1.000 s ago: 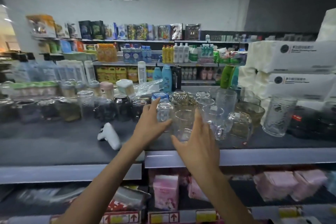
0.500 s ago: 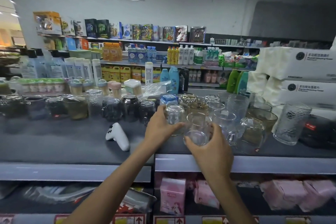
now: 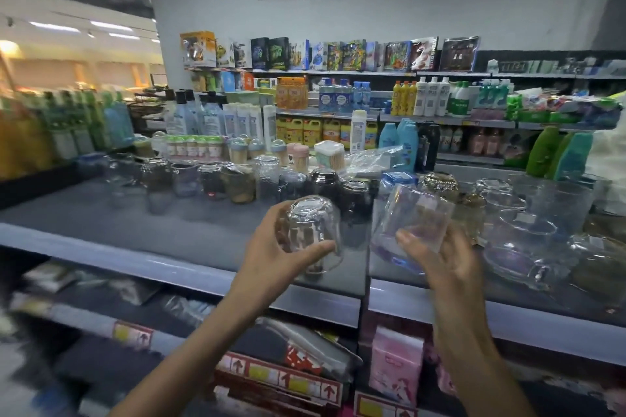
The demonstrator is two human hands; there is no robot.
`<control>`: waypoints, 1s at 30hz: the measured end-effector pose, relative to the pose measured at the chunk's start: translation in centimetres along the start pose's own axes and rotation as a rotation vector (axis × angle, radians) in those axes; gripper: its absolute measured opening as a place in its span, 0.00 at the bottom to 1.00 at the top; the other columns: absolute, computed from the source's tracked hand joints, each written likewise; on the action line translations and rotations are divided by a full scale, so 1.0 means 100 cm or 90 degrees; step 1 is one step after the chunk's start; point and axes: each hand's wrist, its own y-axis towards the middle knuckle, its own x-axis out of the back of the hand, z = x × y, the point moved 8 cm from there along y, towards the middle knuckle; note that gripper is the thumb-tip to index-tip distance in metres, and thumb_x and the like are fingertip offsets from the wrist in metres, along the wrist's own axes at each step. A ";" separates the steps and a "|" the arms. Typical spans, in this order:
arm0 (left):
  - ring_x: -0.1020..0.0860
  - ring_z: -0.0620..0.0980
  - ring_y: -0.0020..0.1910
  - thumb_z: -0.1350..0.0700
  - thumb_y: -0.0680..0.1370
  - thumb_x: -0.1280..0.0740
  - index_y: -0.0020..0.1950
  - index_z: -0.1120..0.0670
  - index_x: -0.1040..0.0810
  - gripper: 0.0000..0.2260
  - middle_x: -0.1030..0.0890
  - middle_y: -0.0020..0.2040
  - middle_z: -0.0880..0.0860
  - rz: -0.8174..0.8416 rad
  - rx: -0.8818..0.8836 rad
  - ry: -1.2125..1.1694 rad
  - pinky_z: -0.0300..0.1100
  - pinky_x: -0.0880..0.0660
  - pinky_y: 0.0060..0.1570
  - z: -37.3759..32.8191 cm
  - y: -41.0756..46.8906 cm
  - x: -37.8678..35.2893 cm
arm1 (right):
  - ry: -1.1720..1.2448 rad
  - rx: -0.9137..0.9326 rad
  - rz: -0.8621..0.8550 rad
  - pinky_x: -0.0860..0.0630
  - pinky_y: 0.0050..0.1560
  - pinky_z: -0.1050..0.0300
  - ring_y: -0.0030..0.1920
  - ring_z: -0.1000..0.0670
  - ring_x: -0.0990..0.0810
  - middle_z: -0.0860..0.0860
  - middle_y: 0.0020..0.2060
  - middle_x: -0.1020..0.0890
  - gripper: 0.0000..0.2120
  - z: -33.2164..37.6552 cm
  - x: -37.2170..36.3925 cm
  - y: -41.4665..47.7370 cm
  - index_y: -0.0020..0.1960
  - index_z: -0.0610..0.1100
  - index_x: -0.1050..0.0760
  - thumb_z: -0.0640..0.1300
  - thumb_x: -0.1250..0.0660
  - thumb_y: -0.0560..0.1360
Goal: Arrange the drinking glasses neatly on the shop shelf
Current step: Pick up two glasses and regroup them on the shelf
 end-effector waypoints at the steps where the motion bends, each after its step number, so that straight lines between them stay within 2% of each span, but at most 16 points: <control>1: 0.18 0.38 0.52 0.42 0.64 0.18 0.68 0.42 0.28 0.35 0.17 0.57 0.42 -0.012 0.010 0.009 0.39 0.21 0.55 0.009 -0.005 0.015 | 0.034 -0.013 0.022 0.25 0.54 0.54 0.55 0.58 0.16 0.58 0.55 0.14 0.26 -0.003 -0.009 -0.002 0.64 0.59 0.22 0.54 0.21 0.67; 4: 0.18 0.39 0.55 0.40 0.63 0.18 0.68 0.42 0.27 0.37 0.17 0.58 0.41 -0.052 0.038 0.033 0.41 0.21 0.56 0.033 -0.013 0.057 | 0.139 -0.062 0.057 0.22 0.57 0.46 0.54 0.51 0.13 0.56 0.57 0.15 0.25 -0.013 -0.039 -0.006 0.63 0.59 0.21 0.51 0.24 0.66; 6: 0.18 0.40 0.55 0.38 0.60 0.20 0.69 0.44 0.26 0.39 0.17 0.58 0.42 -0.075 0.054 0.030 0.43 0.20 0.57 0.048 -0.013 0.081 | 0.194 -0.092 0.070 0.19 0.55 0.43 0.49 0.46 0.12 0.52 0.55 0.15 0.23 -0.020 -0.062 -0.008 0.60 0.58 0.19 0.47 0.25 0.66; 8: 0.17 0.41 0.54 0.39 0.60 0.19 0.68 0.44 0.25 0.38 0.16 0.57 0.42 -0.088 0.068 0.028 0.47 0.19 0.59 0.061 -0.009 0.104 | 0.217 -0.111 0.094 0.17 0.53 0.46 0.47 0.45 0.12 0.47 0.55 0.14 0.22 -0.027 -0.089 -0.010 0.60 0.55 0.20 0.45 0.26 0.67; 11: 0.16 0.43 0.55 0.36 0.59 0.17 0.67 0.42 0.24 0.39 0.15 0.56 0.43 -0.098 0.059 0.029 0.50 0.19 0.60 0.083 0.006 0.137 | 0.233 -0.132 0.118 0.15 0.50 0.53 0.49 0.45 0.12 0.49 0.56 0.13 0.22 -0.039 -0.131 -0.013 0.61 0.55 0.20 0.44 0.27 0.67; 13: 0.17 0.42 0.55 0.35 0.59 0.18 0.67 0.41 0.25 0.39 0.16 0.57 0.42 -0.094 0.046 0.037 0.49 0.19 0.60 0.099 0.022 0.159 | 0.232 -0.131 0.116 0.16 0.52 0.52 0.51 0.44 0.12 0.49 0.59 0.15 0.26 -0.048 -0.161 -0.012 0.64 0.52 0.21 0.46 0.26 0.66; 15: 0.17 0.42 0.55 0.39 0.61 0.17 0.67 0.41 0.25 0.37 0.16 0.56 0.41 -0.081 0.039 0.038 0.48 0.20 0.60 0.115 0.039 0.180 | 0.224 -0.134 0.111 0.19 0.56 0.47 0.53 0.42 0.13 0.47 0.62 0.17 0.29 -0.059 -0.197 -0.010 0.67 0.51 0.22 0.47 0.24 0.65; 19: 0.18 0.39 0.54 0.49 0.65 0.16 0.65 0.42 0.26 0.32 0.18 0.55 0.39 -0.053 0.022 0.019 0.39 0.21 0.57 0.146 0.076 0.225 | 0.210 -0.157 0.093 0.21 0.57 0.46 0.56 0.43 0.14 0.48 0.59 0.15 0.34 -0.084 -0.274 -0.005 0.70 0.49 0.25 0.49 0.23 0.65; 22: 0.19 0.34 0.50 0.51 0.65 0.15 0.63 0.41 0.26 0.31 0.18 0.54 0.40 -0.045 0.028 0.009 0.30 0.23 0.51 0.173 0.101 0.257 | 0.207 -0.183 0.075 0.20 0.55 0.46 0.55 0.46 0.13 0.49 0.56 0.14 0.33 -0.098 -0.323 -0.003 0.69 0.46 0.24 0.49 0.23 0.65; 24: 0.19 0.38 0.52 0.49 0.64 0.15 0.63 0.39 0.26 0.32 0.17 0.54 0.42 -0.035 0.036 0.009 0.34 0.23 0.53 0.189 0.115 0.275 | 0.199 -0.193 0.059 0.19 0.57 0.43 0.53 0.47 0.13 0.50 0.51 0.13 0.33 -0.105 -0.348 -0.003 0.66 0.44 0.24 0.49 0.23 0.63; 27: 0.18 0.43 0.54 0.43 0.60 0.15 0.66 0.42 0.27 0.38 0.17 0.56 0.43 -0.021 0.053 0.008 0.41 0.21 0.56 0.212 0.133 0.296 | 0.172 -0.198 0.038 0.19 0.58 0.41 0.52 0.46 0.13 0.49 0.49 0.12 0.36 -0.110 -0.376 -0.001 0.65 0.41 0.25 0.51 0.22 0.61; 30: 0.19 0.39 0.51 0.49 0.63 0.14 0.64 0.43 0.28 0.35 0.19 0.53 0.40 -0.013 0.056 0.023 0.38 0.22 0.54 0.224 0.148 0.306 | 0.143 -0.195 0.035 0.18 0.56 0.43 0.53 0.45 0.13 0.46 0.51 0.13 0.36 -0.116 -0.394 0.003 0.65 0.41 0.25 0.52 0.21 0.61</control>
